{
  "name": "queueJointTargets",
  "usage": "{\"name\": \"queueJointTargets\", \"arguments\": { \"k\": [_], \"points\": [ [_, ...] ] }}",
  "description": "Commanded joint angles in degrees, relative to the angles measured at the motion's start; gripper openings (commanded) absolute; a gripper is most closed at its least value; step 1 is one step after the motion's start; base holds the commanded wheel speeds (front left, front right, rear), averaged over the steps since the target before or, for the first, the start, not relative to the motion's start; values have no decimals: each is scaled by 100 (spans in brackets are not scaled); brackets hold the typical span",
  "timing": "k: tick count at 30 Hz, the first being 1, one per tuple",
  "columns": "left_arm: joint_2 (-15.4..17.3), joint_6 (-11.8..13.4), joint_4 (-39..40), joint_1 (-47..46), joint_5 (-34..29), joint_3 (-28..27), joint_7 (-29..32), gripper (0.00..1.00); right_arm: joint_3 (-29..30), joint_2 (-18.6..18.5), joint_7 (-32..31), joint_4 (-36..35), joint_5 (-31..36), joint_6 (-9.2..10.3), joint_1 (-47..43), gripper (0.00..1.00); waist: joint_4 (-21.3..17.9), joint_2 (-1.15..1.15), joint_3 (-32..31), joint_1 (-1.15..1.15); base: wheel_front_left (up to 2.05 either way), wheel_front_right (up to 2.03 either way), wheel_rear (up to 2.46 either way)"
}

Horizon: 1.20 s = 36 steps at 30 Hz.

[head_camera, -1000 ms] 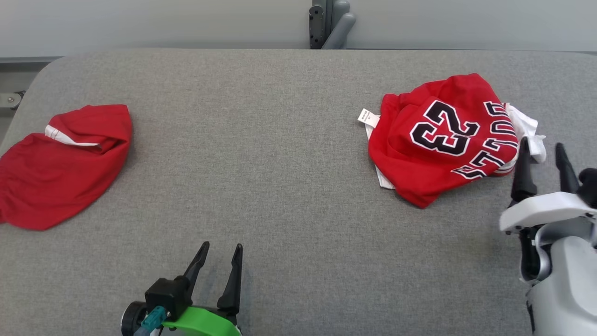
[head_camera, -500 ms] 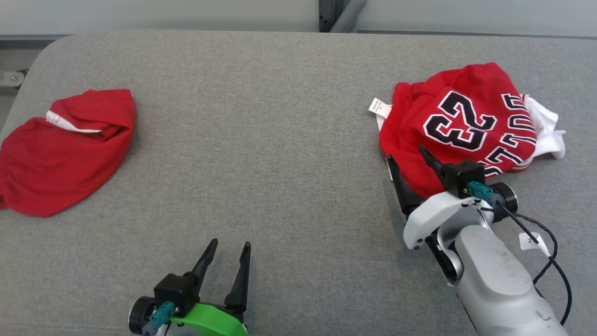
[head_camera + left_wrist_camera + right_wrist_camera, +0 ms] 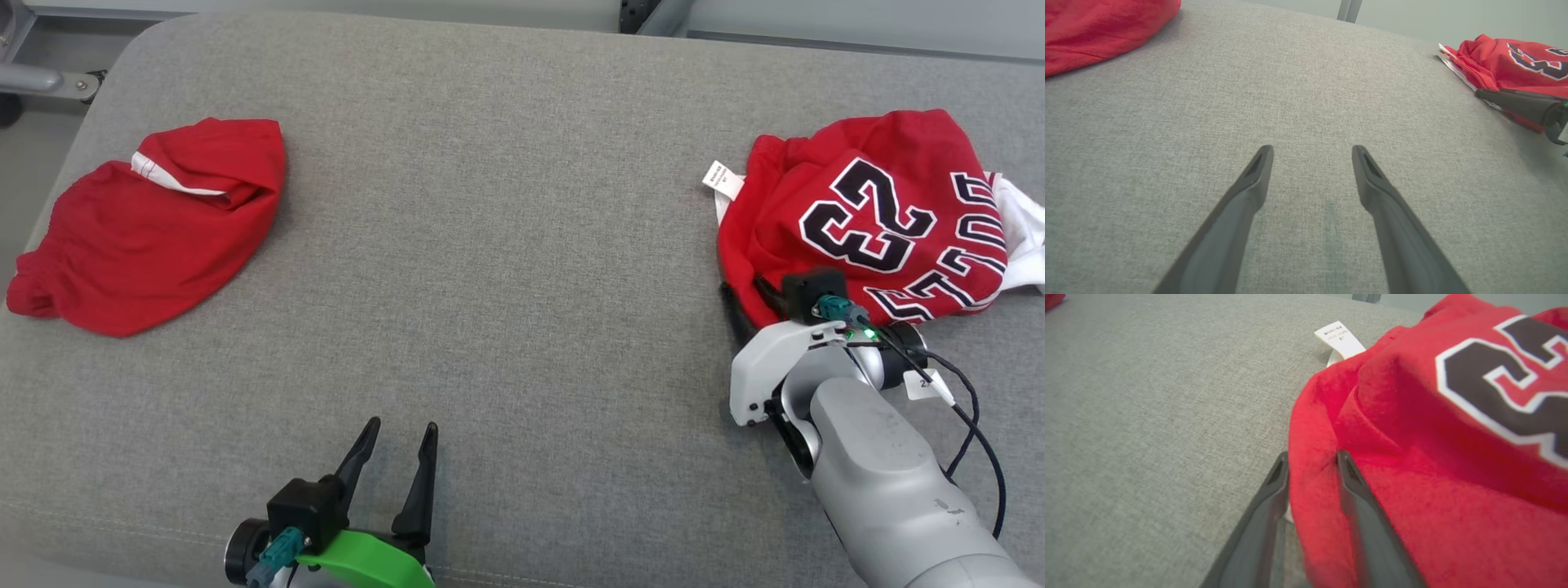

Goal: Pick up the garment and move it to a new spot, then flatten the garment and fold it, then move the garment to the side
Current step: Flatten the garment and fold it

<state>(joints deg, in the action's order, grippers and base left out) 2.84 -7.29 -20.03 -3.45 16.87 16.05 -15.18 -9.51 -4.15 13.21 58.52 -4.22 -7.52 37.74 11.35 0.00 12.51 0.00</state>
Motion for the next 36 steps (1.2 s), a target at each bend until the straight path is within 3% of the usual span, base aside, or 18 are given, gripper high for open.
{"name": "queueJointTargets", "arguments": {
  "k": [1, 9, 17, 20, 21, 22, 23, 30, 36],
  "points": [
    [11, -16, 21, -30, -1, -8, 4, 100, -9, 10, 12, 30, -50, 6, 28, 0, 1, 0, 16, 0, 0, 0, 0],
    [11, -20, 65, -137, -28, 50, 4, 100, -676, 109, 199, -397, -724, 4, 432, 0, 0, 0, 41, 0, 0, 0, 0],
    [12, -20, 12, -151, -25, 254, 4, 100, -2323, 106, 198, -2716, -2245, 3, 911, 0, 306, 0, -44, 0, 0, 0, 0],
    [12, -21, -56, -69, 8, 370, 4, 100, -2824, 107, 198, -2695, -2575, 6, 1028, 0, 616, 0, -107, 0, 0, 0, 0],
    [10, -22, -78, -52, 15, 390, 4, 100, -2953, 110, 198, -2559, -2640, 6, 1067, 26, 695, 0, -118, 0, 0, 0, 0],
    [10, -22, -109, -26, 16, 417, 4, 100, -3093, 112, 176, -2329, -2753, 6, 1048, 89, 769, 0, -129, 0, 0, 0, 0],
    [12, -21, -134, 0, 22, 430, 4, 100, -3251, 112, 120, -2136, -2868, 6, 1035, 100, 829, 0, -128, 0, 0, 0, 0],
    [10, -16, -108, 74, 30, 271, 4, 100, -3652, 107, 201, -1466, -3344, 6, 980, 100, 843, 0, -111, 0, 0, 0, 0],
    [9, 5, -19, 34, -97, 85, 4, 100, -3067, -124, 196, -2037, -3153, 6, 372, 100, 424, 0, -172, 0, 0, 0, 0]
  ]
}}
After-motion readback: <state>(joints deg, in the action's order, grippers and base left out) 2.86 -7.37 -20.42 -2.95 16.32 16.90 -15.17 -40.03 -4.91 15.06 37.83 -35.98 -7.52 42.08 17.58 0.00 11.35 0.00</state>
